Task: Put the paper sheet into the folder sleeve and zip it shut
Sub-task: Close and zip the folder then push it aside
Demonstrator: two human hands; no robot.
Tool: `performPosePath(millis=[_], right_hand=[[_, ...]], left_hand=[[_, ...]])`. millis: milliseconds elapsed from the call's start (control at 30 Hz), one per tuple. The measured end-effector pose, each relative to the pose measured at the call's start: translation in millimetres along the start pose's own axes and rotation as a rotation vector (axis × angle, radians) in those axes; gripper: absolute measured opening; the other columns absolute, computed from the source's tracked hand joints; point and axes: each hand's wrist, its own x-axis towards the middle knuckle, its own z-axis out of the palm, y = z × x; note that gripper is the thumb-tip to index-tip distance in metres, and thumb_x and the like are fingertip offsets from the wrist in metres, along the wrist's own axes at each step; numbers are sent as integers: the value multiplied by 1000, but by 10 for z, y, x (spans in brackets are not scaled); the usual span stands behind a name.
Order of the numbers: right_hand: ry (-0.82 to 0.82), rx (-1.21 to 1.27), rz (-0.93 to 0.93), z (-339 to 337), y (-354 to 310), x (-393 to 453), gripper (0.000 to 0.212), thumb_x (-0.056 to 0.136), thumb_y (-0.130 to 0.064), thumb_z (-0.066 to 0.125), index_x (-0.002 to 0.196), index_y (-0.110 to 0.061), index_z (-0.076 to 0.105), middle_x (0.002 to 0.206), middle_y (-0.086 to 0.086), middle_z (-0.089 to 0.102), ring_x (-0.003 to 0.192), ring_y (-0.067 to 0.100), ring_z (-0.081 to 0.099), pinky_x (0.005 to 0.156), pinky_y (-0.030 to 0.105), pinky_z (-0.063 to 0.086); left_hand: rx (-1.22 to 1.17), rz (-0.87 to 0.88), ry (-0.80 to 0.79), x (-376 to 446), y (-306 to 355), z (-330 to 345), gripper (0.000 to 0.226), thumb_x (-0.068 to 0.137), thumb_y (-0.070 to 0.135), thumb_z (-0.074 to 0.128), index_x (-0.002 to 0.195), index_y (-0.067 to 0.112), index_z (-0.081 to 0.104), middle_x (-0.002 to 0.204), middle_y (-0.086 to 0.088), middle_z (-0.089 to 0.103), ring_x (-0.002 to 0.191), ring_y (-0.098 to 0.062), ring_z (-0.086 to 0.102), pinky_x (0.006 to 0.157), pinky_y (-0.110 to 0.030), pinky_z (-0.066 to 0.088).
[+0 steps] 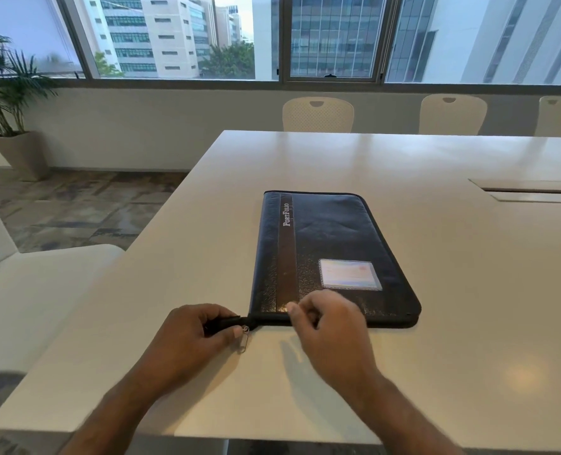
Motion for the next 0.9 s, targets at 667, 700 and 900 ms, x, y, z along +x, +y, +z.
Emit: performPosePath(millis=[667, 700, 900], right_hand=[[-198, -67, -12, 442, -294, -144, 27, 90, -35, 53, 67, -21, 55, 69, -8, 52, 63, 11, 49, 53, 20, 39], [-187, -77, -1, 432, -292, -142, 28, 90, -34, 53, 65, -22, 52, 68, -8, 51, 62, 10, 48, 51, 19, 35], [-158, -162, 34, 355, -251, -129, 27, 90, -33, 55, 65, -26, 48, 64, -11, 47, 58, 9, 47, 51, 20, 38]], left_hand=[[-71, 13, 32, -28, -61, 61, 13, 85, 23, 73, 85, 36, 77, 76, 24, 72, 80, 1, 66, 68, -14, 47], [-65, 8, 37, -27, -64, 64, 13, 85, 23, 73, 85, 35, 77, 75, 24, 72, 79, 1, 65, 68, -15, 47], [-43, -2, 39, -14, -79, 60, 12, 85, 25, 72, 84, 36, 76, 76, 26, 70, 80, 4, 64, 66, -14, 44]])
